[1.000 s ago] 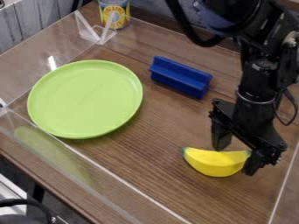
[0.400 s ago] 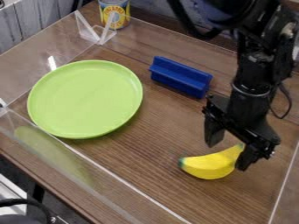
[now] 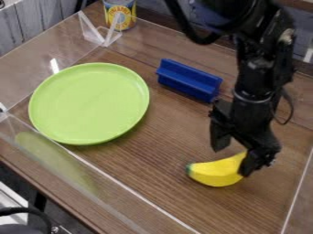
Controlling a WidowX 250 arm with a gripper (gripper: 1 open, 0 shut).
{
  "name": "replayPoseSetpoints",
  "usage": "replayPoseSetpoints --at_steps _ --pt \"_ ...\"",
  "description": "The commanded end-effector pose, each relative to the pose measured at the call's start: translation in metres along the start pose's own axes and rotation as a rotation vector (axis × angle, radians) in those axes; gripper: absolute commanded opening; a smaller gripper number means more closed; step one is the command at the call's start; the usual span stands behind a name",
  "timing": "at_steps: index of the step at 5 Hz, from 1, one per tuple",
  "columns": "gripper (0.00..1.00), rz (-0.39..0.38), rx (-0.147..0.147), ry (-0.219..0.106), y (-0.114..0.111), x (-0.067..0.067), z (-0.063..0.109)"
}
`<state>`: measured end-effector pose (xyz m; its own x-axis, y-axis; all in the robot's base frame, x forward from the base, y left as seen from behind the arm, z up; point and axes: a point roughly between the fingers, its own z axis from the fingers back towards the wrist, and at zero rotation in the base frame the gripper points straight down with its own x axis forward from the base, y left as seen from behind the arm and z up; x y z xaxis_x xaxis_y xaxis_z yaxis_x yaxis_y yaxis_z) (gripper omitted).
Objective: Put the banana in the green plate
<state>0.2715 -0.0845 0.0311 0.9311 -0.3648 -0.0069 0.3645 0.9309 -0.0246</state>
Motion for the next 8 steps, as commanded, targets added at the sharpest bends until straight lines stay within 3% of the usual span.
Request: replayPoseSetpoints --at_steps 1,2,3,5,6,7,8 --pt "1.00 0.027 0.005 -0.030 0.002 -0.002 -0.004" --pt "0.00 0.067 0.007 -0.033 0.001 -0.007 -0.005" --pt "0.00 0.116 0.000 -0.040 -0.006 -0.012 0.002" --pt "0.00 0.244 0.014 -0.018 -0.018 -0.010 0.001" --pt "0.00 0.260 0.021 -0.004 -0.029 -0.009 0.012" --pt "0.00 0.284 0.032 0.001 -0.037 -0.010 0.031" --pt "0.00 0.284 0.054 -0.018 -0.036 -0.017 0.071"
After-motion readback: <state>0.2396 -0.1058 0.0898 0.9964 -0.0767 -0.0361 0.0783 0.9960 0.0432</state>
